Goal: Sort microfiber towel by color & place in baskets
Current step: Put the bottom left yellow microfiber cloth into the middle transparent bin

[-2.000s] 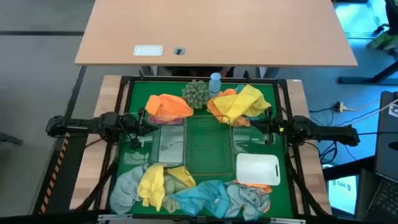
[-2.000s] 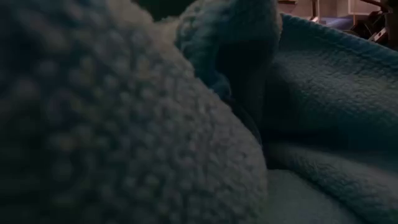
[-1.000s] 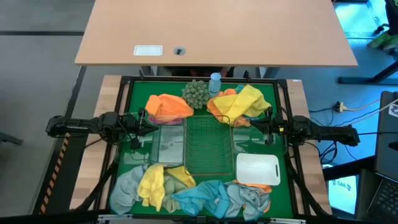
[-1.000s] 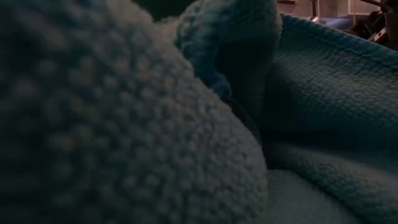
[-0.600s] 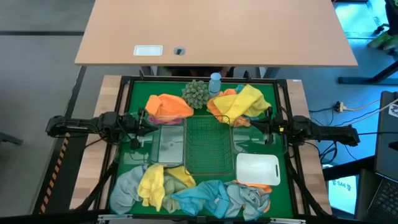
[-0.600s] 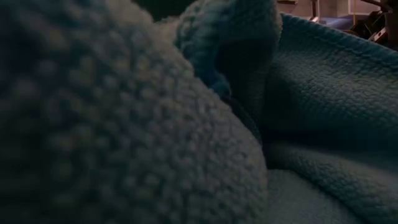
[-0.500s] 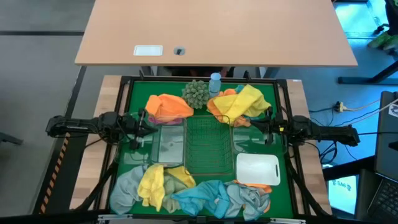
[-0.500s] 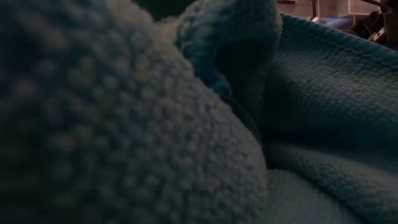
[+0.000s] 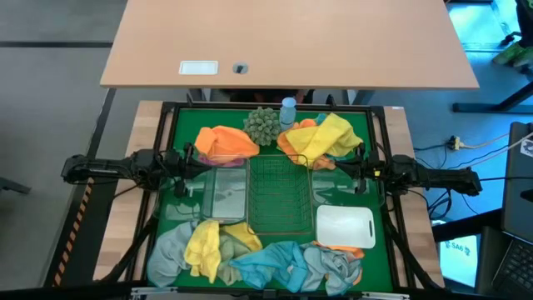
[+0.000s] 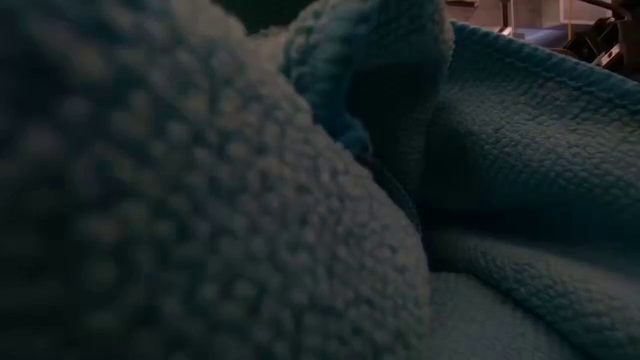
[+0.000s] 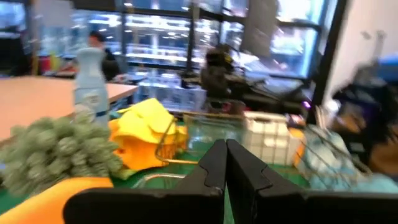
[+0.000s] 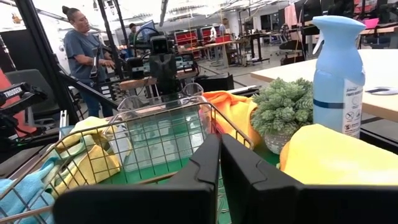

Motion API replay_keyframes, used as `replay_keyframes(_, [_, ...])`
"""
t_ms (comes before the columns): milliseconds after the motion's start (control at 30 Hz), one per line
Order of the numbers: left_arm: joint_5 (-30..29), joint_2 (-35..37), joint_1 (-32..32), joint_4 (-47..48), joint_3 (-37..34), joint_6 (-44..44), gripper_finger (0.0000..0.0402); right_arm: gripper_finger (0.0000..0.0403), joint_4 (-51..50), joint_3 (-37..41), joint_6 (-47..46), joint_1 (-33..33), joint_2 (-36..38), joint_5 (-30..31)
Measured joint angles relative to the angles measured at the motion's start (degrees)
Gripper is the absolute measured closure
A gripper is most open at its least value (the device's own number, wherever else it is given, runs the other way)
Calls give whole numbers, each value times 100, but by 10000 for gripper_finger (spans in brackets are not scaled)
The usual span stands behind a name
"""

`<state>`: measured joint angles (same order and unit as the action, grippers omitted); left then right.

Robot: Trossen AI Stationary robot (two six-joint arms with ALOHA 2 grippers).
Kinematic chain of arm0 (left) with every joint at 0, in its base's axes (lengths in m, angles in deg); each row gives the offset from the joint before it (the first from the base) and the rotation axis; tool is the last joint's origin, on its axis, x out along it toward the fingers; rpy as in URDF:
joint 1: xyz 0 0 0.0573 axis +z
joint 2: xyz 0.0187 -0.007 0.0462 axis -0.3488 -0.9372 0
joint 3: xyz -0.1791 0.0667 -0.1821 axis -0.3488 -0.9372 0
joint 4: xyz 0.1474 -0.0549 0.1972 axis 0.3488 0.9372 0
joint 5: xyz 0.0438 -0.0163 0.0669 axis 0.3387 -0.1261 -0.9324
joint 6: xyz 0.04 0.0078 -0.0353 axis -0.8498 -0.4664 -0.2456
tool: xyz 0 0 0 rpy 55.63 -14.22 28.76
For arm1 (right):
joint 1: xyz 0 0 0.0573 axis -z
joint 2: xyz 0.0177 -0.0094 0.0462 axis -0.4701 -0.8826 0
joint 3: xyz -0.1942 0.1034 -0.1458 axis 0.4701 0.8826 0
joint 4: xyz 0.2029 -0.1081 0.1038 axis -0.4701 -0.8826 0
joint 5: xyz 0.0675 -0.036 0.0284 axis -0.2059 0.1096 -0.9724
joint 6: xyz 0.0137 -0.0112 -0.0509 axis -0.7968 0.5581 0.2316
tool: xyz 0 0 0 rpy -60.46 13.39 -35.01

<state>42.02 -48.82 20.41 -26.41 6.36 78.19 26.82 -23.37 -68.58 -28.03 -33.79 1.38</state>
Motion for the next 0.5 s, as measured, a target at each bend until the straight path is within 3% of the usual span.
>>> replay_keyframes(267, [5,0,0,-456,-2,769,320,386,10,0,-2,0,0,24])
replay_keyframes(500, [492,-321,-279,-1715,20,1099,251,386,12,0,-298,0,0,24])
